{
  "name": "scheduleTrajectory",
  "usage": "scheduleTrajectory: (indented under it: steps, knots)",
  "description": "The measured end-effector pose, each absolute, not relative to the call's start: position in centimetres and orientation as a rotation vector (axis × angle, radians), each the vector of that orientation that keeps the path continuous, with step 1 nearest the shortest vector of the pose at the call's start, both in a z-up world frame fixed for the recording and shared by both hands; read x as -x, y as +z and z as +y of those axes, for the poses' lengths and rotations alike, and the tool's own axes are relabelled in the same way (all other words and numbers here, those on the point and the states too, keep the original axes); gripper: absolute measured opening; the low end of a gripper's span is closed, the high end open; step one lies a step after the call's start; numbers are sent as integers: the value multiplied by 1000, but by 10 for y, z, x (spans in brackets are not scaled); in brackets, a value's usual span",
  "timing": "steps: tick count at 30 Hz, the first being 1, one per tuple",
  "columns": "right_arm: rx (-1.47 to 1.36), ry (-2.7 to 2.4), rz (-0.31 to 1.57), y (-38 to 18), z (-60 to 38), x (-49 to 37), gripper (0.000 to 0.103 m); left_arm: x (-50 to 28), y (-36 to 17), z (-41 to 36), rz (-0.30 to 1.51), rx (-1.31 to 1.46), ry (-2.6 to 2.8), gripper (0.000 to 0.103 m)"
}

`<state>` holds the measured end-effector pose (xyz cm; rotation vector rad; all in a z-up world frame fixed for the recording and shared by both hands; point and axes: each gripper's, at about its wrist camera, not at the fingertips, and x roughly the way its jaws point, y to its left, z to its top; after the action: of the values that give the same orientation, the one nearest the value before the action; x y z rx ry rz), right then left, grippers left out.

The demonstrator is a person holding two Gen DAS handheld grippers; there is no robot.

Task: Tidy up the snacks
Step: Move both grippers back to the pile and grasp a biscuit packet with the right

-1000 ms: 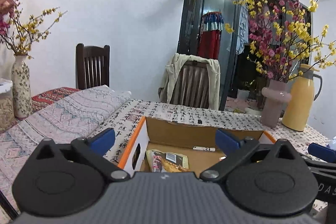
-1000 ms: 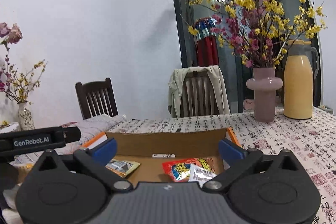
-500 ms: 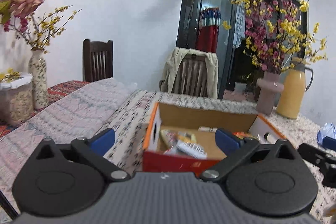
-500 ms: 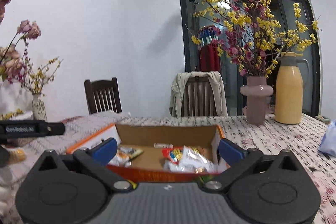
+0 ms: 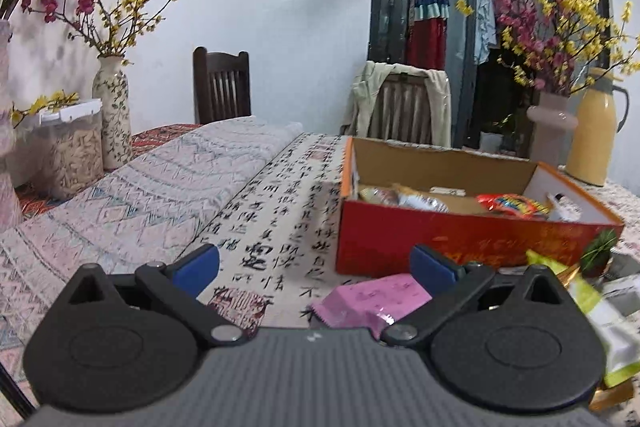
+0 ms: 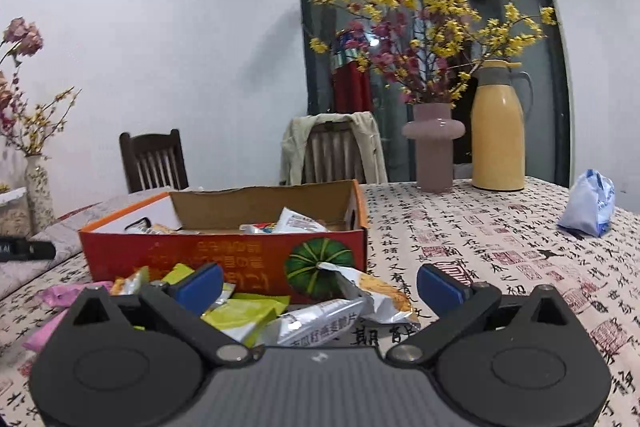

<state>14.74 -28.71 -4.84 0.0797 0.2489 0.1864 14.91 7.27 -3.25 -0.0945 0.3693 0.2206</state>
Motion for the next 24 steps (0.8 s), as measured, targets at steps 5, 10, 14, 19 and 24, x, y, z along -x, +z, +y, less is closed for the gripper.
scheduleTrajectory:
  steps: [5,10,14,19,24]
  knots:
    - [-91,205,240,-50,-287,-147,103,-148,-34,74,359,105,224,103]
    - [-118,210,238,-50,-291,-149,103,-147,-35,76,351,118,221,103]
    - [-121,212,240,-50,-291,-149,103,-147,-35,76,347,127,222,103]
    - [-125,210,243,-51,-291,-150,103,-148,-35,76,352,128,216,103]
    - [-126,209,250,-51,-290,-151,103,-148,-36,76,353,127,213,103]
